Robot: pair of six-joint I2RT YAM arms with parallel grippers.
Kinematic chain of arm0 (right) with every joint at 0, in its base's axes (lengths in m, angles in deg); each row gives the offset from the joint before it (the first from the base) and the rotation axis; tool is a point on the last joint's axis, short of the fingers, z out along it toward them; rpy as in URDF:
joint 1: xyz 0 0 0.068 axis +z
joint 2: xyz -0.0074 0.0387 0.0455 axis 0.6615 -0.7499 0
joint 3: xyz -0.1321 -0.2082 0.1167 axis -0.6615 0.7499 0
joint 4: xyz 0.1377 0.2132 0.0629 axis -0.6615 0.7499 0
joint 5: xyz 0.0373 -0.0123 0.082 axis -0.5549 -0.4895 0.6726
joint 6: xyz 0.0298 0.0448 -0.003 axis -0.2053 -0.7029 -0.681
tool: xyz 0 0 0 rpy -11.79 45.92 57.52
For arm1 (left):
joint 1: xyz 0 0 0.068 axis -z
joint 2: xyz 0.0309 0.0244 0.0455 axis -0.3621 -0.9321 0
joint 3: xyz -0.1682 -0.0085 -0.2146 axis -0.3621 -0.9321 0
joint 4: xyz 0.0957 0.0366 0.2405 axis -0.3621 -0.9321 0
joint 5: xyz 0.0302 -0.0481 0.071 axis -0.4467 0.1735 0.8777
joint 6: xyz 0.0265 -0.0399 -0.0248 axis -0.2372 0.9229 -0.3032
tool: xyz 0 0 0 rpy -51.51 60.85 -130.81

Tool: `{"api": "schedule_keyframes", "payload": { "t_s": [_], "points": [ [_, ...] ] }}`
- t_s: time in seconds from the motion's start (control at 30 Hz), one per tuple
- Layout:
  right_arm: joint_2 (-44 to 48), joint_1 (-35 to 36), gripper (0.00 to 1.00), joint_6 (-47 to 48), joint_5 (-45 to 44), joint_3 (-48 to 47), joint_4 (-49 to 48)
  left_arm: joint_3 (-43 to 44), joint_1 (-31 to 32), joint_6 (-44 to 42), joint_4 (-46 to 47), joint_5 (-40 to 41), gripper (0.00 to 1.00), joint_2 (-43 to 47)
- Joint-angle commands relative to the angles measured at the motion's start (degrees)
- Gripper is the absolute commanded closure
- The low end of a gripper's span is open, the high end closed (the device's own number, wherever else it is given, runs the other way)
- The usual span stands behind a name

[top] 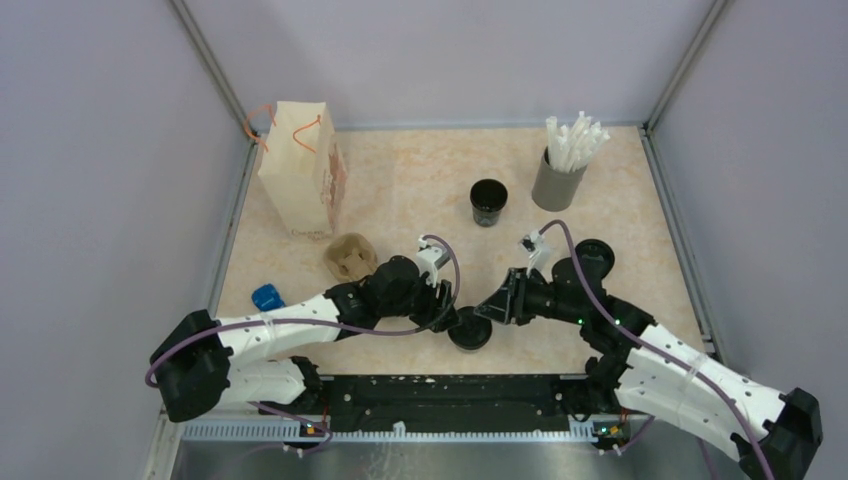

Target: Pack the takeout coffee

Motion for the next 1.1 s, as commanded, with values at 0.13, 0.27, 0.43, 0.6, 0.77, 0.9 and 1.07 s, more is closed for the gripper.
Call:
{"api": "schedule_keyframes", "payload": {
  "t_s": [0.13,0.27,0.43,0.6,0.77,0.9,1.07],
  "points": [
    [-5.47,-0.55,0.68,-3.14,5.48,2.33,-12.25,-1.39,-0.12,-2.01,-1.87,-0.36,0.43,-2.09],
    [-6.26,-0.58,0.69,-3.15,1.03,4.87,-9.33,-1.53,-0.16,-2.0,-1.5,-0.2,0.43,-2.38],
    [-4.01,-0.58,0.69,-4.36,-2.51,11.35,-9.39,-1.74,-0.11,-1.71,-0.85,-0.79,0.43,-3.65],
    [-0.63,-0.55,0.69,-5.17,-4.81,14.8,-8.02,-2.84,-0.11,-0.97,0.03,-0.96,0.45,-4.6],
    [1.39,-0.58,0.69,-4.11,-4.72,10.97,-3.97,-3.73,-0.11,-0.36,0.74,-1.15,0.46,-4.77],
    [5.53,-0.58,0.66,-3.9,-4.46,4.54,1.06,-4.25,-0.05,-0.13,0.76,-1.28,0.46,-4.56],
    [10.24,-0.58,0.6,-4.17,-6.18,1.0,6.98,-5.15,0.15,0.28,0.76,-1.05,0.47,-3.94]
  ]
}}
